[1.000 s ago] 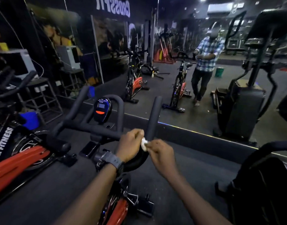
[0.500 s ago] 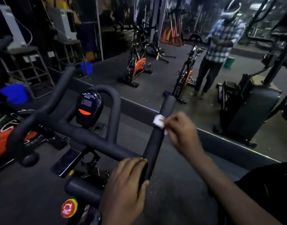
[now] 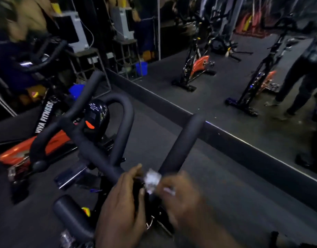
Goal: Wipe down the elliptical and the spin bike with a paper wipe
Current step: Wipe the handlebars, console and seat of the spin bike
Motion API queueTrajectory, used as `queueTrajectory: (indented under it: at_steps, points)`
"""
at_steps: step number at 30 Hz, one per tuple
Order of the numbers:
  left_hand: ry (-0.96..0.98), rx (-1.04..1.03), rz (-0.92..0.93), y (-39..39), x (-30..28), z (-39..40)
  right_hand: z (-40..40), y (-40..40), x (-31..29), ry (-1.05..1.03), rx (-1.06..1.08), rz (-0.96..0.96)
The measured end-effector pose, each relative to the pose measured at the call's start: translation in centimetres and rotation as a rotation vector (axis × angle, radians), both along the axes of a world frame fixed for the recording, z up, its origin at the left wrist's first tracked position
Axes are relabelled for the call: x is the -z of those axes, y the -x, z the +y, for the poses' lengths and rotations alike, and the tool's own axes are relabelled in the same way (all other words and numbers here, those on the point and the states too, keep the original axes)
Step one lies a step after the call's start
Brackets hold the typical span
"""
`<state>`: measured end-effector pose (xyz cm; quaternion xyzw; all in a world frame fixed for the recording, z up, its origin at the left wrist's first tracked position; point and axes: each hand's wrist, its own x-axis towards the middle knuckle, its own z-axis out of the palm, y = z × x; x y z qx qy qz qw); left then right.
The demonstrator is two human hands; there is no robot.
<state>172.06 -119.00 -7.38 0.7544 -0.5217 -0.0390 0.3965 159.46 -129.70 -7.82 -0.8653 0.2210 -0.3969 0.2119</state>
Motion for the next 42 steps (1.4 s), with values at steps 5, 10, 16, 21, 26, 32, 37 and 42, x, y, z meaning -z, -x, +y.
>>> queueTrajectory:
  at_steps: [5,10,16,21,26,32,37,42]
  points:
    - [0.014,-0.112,0.062,2.0,-0.1,-0.1,-9.1,1.8,-3.5,0.299,0.168,-0.126]
    - [0.055,-0.146,0.141,3.2,-0.5,-0.7,-2.7,1.2,-0.1,0.25,-0.042,-0.039]
    - [0.027,-0.165,0.118,4.5,-0.5,-1.4,-12.9,2.0,-4.6,0.249,0.265,-0.203]
    - [0.009,-0.227,0.091,4.4,-0.7,-2.2,-7.2,2.9,-0.6,0.303,-0.04,-0.061]
    - [0.001,-0.258,0.038,4.5,-1.5,-2.6,-10.4,1.2,-3.7,0.244,0.174,-0.205]
    - [0.094,-0.263,0.162,4.8,-1.9,-2.3,-2.0,1.6,2.3,0.385,-0.169,0.074]
    - [0.073,-0.214,0.151,4.7,-1.2,-1.6,-10.5,1.4,-3.7,0.276,0.195,-0.142]
    - [0.082,-0.18,0.22,4.4,-1.3,-1.6,0.3,0.7,3.9,0.045,-0.109,0.125]
